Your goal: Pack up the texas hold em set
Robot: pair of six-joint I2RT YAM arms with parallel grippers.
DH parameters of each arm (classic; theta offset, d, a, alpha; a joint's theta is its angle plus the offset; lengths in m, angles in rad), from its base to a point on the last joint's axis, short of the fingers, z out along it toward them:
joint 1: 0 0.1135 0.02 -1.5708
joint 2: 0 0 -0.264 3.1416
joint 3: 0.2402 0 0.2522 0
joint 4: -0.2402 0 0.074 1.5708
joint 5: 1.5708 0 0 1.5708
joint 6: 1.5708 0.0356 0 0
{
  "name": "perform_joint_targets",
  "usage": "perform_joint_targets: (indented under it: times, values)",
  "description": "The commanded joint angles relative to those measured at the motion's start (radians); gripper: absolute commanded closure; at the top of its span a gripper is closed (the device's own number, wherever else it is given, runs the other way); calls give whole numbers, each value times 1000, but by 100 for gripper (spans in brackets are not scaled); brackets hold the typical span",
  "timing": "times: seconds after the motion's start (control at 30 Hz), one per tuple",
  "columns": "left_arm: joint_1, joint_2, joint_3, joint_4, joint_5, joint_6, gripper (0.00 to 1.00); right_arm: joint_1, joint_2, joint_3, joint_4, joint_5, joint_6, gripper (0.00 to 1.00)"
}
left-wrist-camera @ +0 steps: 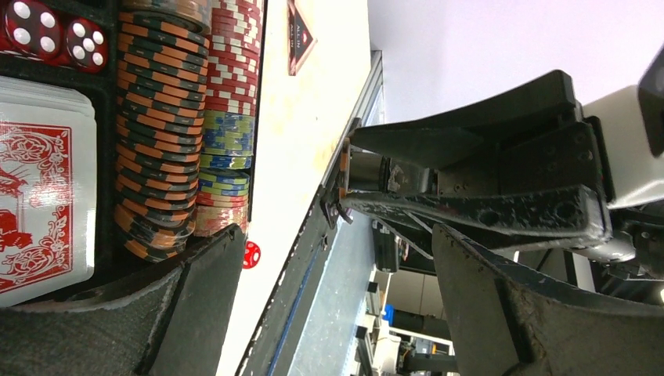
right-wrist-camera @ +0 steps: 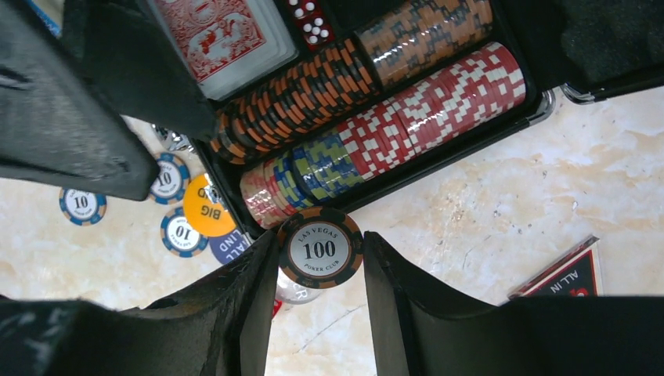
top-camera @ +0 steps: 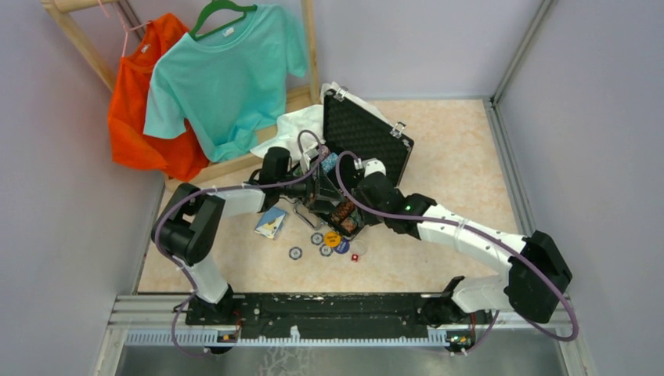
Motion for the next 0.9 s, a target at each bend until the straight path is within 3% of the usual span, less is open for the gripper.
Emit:
perform_joint_targets:
  times: [0.0,0.57,0.87]
  values:
    - [-4,37,24,48,37,-36,6,32,15,72,48,-10,-20,57]
    - [-5,112,25,220,123,-158,10,100,67,139,57,-8,-30,56]
    - [-14,129,25,231,132,-162,22,123,94,165,61,-8,-32,56]
